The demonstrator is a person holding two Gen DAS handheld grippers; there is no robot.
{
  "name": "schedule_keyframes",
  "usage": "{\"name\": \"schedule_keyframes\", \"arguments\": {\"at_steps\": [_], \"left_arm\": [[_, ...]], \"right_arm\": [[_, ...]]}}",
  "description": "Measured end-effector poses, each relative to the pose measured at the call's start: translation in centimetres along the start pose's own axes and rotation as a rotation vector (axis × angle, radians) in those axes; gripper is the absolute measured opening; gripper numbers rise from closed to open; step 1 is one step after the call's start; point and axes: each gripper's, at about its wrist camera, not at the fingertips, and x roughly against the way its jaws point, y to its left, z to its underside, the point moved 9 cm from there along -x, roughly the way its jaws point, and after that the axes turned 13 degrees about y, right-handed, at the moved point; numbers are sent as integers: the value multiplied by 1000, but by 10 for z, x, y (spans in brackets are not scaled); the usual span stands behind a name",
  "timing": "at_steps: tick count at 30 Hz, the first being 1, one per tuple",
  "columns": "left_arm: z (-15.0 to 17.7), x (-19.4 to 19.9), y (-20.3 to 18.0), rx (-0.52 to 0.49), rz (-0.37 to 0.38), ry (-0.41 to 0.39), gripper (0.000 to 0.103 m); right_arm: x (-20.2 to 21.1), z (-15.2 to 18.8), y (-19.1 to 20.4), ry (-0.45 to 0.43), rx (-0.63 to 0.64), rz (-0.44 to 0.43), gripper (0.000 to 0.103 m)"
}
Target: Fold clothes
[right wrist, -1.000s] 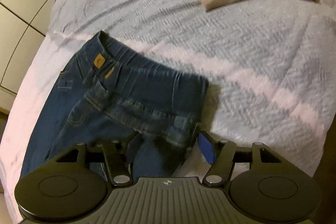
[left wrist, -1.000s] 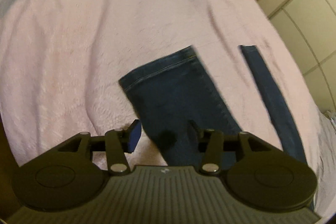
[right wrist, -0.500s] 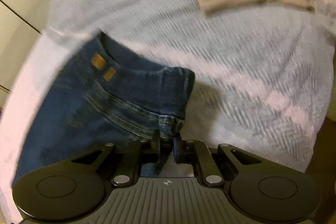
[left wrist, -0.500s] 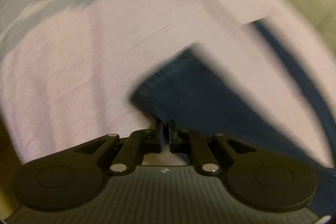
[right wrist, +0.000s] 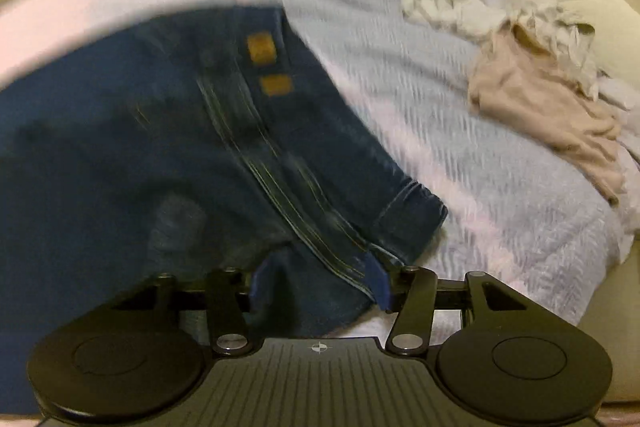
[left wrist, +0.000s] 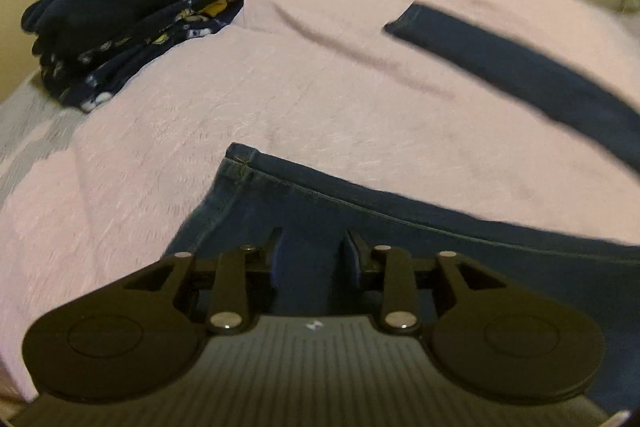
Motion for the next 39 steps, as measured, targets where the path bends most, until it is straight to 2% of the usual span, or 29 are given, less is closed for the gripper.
{"name": "schedule_keyframes", "arguments": {"at_steps": [1,4,6,9,11,15,16,20,24,33,39], "left_arm": [[-5,-10,9,18,-16,3,38],[-18,-7,32,74,-59,17,36],[-13,11,31,75,-39,50,28],[-3,44,25,64,5,108,28],[17,72,5,7,41,164,29],[69,126,-62,-113,142,267,31],[77,140,-75,-133,156,271,32],[102,192,-120,-196,189,237,32],[125,244,-157,-250,211,199,37],[179,340,-160,-219,168,116,40],[217,379,-154,-190,156,96,41]], "right_arm": [[-3,-1,-4,11,-41,-18,51],[19,-8,-11,1,-160,-82,51],[40,-7,-13,-23,-175,-125,51],[56,9,-4,63,-160,-138,51],[68,24,8,120,-127,-160,51],[91,52,30,195,-30,-159,51],[95,56,35,207,2,-159,51],[122,64,50,214,119,-171,51],[155,68,48,184,186,-193,51],[225,91,10,89,289,-219,51],[246,115,-10,73,351,-253,51]]}}
